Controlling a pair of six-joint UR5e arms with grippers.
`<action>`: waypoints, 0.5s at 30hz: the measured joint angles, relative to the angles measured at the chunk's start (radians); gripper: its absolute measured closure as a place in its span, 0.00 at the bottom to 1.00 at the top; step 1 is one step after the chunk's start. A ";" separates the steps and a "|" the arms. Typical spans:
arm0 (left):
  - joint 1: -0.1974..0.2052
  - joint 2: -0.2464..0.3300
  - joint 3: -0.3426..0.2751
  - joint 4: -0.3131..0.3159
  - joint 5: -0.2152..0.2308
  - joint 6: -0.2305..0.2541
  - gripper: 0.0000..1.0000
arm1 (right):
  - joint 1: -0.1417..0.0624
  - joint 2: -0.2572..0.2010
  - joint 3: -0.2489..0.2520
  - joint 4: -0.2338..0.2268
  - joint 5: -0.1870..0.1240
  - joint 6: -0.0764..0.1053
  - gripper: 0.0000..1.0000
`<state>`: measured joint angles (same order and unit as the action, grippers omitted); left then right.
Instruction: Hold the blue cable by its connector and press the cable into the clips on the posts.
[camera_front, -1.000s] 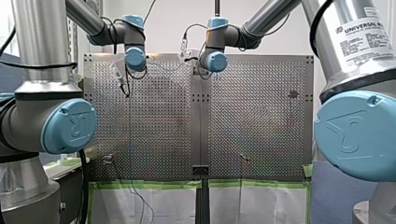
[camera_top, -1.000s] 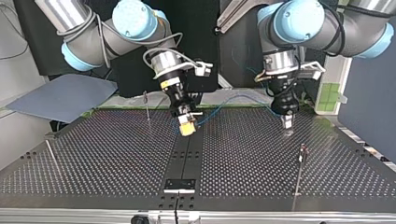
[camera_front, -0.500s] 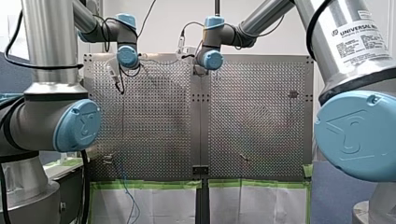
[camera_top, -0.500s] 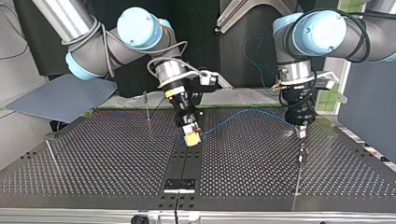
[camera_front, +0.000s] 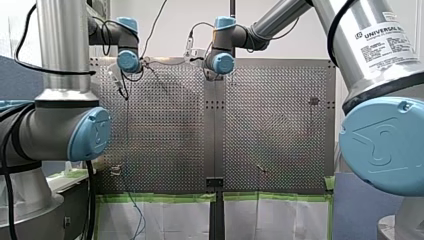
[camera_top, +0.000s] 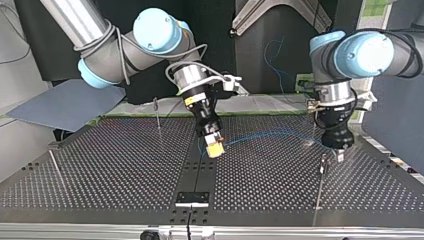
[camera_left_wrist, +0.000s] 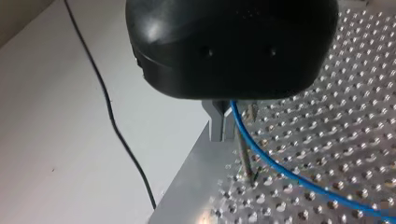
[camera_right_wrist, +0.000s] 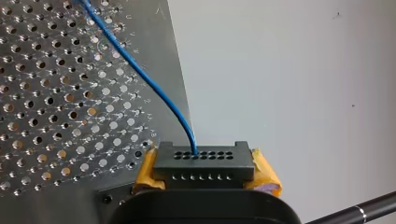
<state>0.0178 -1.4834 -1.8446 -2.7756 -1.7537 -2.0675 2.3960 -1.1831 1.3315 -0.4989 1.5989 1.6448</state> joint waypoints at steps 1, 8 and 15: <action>0.008 -0.006 0.006 -0.001 0.007 -0.004 1.00 | 0.000 0.000 0.000 0.000 0.001 0.000 1.00; 0.068 -0.040 0.047 -0.009 0.054 -0.023 1.00 | 0.001 0.001 -0.001 0.001 0.005 0.000 1.00; 0.132 -0.044 0.056 0.002 0.115 -0.031 1.00 | -0.002 0.002 -0.001 0.000 0.006 0.000 1.00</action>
<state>0.1498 -1.5276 -1.7886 -2.7734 -1.6383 -2.0980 2.3942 -1.1815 1.3307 -0.4985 1.6051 1.6447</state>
